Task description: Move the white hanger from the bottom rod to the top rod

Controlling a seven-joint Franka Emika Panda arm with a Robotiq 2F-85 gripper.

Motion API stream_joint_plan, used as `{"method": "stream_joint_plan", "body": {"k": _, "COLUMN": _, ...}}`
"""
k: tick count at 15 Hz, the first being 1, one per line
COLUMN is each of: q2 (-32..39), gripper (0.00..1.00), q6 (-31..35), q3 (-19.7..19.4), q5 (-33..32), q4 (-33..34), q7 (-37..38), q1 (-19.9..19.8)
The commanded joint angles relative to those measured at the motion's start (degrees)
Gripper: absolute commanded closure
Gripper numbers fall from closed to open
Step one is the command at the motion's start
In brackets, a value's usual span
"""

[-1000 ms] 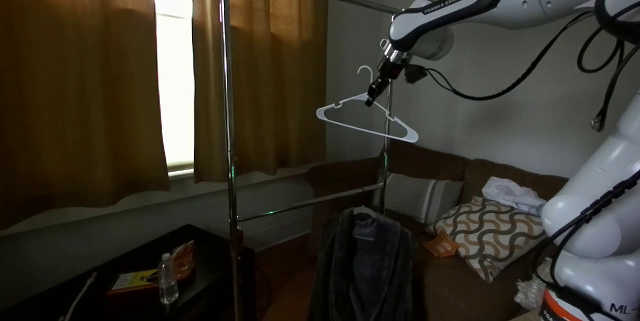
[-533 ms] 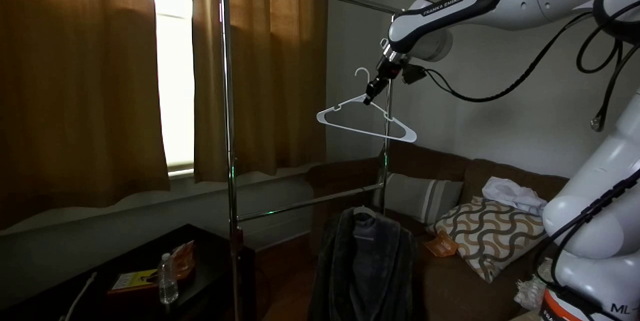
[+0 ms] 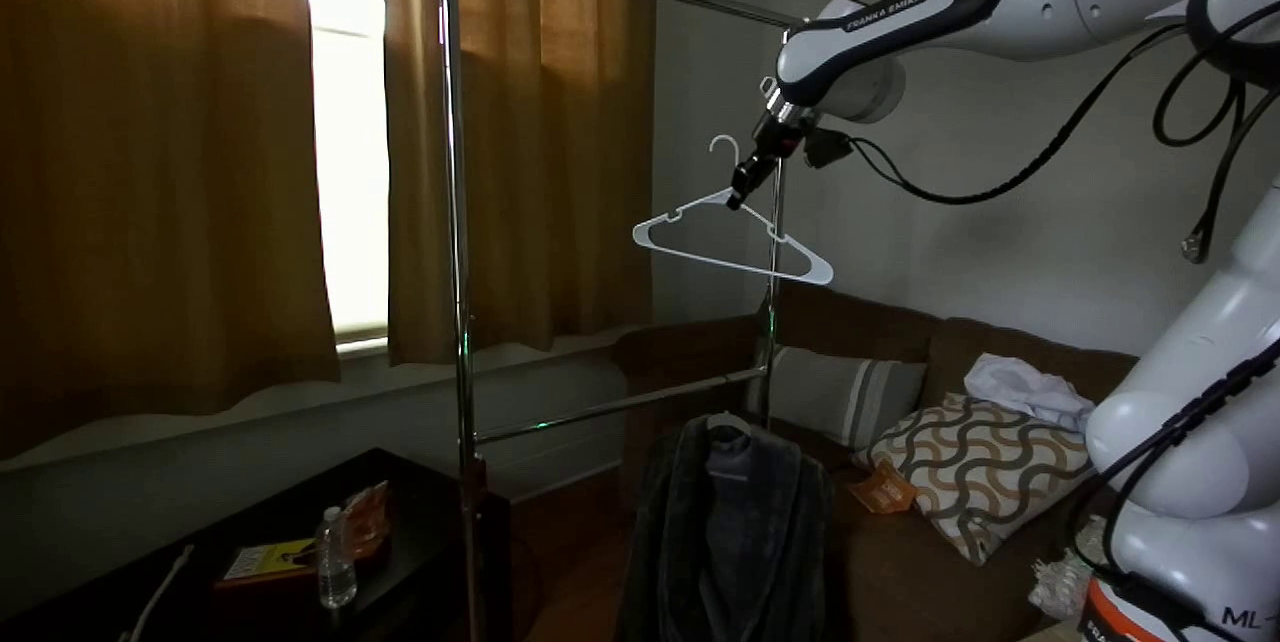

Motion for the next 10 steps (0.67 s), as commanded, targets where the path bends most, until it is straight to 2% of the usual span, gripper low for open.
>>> {"method": "stream_joint_plan", "body": {"k": 1, "q2": -0.07, "gripper": 0.98, "q6": -0.25, "q3": -1.0, "q5": -2.18, "q4": 1.56, "q7": 2.73, "q1": 1.47}}
{"method": "stream_joint_plan", "body": {"k": 4, "q2": -0.45, "gripper": 0.98, "q6": -1.69, "q3": -0.42, "q5": -2.46, "q4": 3.93, "q7": 6.7, "q1": 1.81}}
{"method": "stream_joint_plan", "body": {"k": 10, "q2": -0.88, "gripper": 0.98, "q6": -4.89, "q3": 2.58, "q5": -9.3, "q4": 8.39, "q7": 22.66, "q1": 0.64}}
